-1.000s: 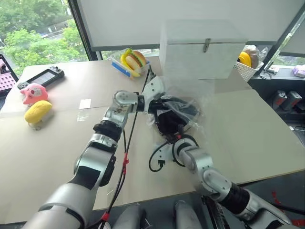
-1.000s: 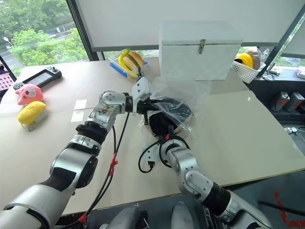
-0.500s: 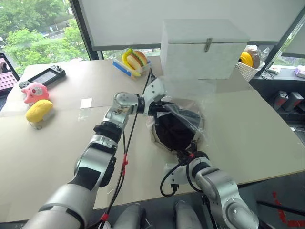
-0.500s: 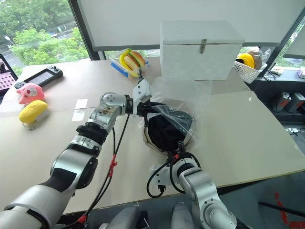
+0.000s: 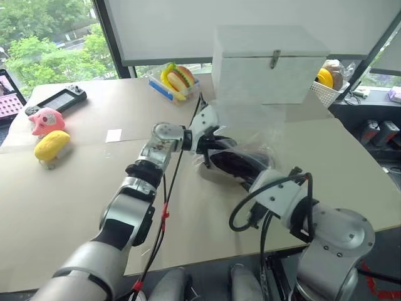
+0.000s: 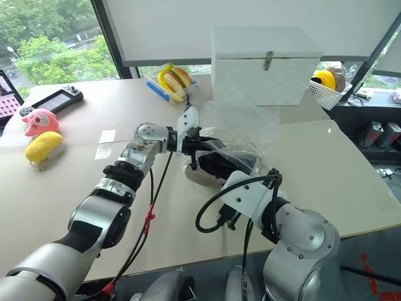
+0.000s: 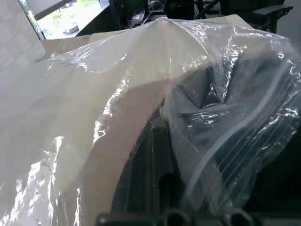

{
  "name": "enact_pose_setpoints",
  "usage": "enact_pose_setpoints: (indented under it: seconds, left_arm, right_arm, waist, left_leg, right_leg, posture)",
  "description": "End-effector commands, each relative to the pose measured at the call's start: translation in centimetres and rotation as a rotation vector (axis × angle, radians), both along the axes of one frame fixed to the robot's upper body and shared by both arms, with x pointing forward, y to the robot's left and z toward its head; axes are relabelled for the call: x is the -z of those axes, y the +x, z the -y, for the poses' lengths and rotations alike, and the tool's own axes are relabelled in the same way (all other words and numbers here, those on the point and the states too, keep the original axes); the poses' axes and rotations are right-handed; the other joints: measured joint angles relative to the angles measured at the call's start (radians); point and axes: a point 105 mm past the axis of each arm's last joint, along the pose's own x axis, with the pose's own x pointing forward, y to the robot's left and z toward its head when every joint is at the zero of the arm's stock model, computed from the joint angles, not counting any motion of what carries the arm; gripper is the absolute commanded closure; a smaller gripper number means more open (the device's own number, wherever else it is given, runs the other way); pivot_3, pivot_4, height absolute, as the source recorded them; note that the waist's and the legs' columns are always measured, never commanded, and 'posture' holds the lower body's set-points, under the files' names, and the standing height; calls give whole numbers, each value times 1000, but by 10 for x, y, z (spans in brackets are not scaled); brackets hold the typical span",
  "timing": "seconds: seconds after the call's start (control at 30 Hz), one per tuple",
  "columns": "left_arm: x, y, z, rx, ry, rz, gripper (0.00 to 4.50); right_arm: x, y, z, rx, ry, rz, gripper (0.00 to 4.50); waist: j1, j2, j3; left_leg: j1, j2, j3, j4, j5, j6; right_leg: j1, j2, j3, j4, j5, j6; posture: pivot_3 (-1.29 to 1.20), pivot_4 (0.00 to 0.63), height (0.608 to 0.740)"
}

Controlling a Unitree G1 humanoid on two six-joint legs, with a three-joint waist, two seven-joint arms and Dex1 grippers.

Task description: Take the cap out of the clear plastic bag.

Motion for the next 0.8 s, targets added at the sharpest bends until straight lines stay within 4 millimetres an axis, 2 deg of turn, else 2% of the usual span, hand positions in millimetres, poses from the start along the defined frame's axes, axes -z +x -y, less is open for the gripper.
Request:
enact_pose_setpoints:
  seconds: [0.03,0.1,0.17,0.27,0.37,0.53,0.67,0.73,0.8]
  left_arm:
    - [-17,0,8,14,-34,61,4500]
    - [-17,1,8,9,-38,65,4500]
    - [-18,1,7,5,-40,68,4500]
    - [-18,2,4,-3,-43,75,4500]
    - [-18,4,1,-16,-45,78,4500]
    - [-19,5,-4,-34,-45,84,4500]
    - [-17,7,-10,-52,-36,99,4500]
    - [-16,9,-16,-70,-34,110,4500]
    - [-18,15,-30,-138,-33,162,4500]
  right_arm:
    - [-40,-12,16,-237,338,-75,4467]
    - [-63,-17,34,-256,411,-96,4467]
    - [-74,-25,45,-284,450,-85,4467]
    - [-92,-42,62,-342,512,25,4467]
    - [-113,-48,71,-367,597,163,4467]
    - [-173,-46,94,-381,806,400,4467]
    - [-217,-48,122,-349,1062,554,4467]
    - [-229,-48,131,-334,1168,584,4467]
    - [-221,-36,137,-223,1202,544,4467]
  waist:
    - [2,0,0]
    - [10,2,1]
    - [13,2,1]
    - [16,2,1]
    - [12,2,1]
    - [11,3,1]
    - [9,4,1]
    - [8,4,1]
    - [5,4,1]
  left_leg:
    - [0,0,0,0,0,-1]
    - [-2,0,-2,-1,-1,0]
    - [-4,0,-3,-2,-2,-1]
    - [-5,4,-6,-3,-4,-4]
    - [-14,3,-3,1,-4,-3]
    - [-14,0,-1,6,-5,-2]
    - [-12,1,-1,5,-5,-2]
    - [-13,1,-1,4,-5,-3]
    - [-13,1,-1,2,-5,-2]
  right_leg:
    - [0,0,0,0,0,-1]
    - [1,-3,-3,-4,3,-2]
    - [-2,-2,-5,-5,3,-3]
    - [-4,-1,-14,-4,1,-7]
    - [-15,-4,-14,7,1,-7]
    - [-15,-9,-14,8,3,-6]
    - [-16,-9,-14,10,3,-6]
    - [-16,-9,-13,13,3,-7]
    - [-17,-9,-14,12,3,-7]
  posture:
    - [0,150,737]
    - [0,150,737]
    - [0,150,737]
    - [0,150,737]
    - [0,150,737]
    - [0,150,737]
    - [0,150,737]
    - [0,150,737]
    - [0,150,737]
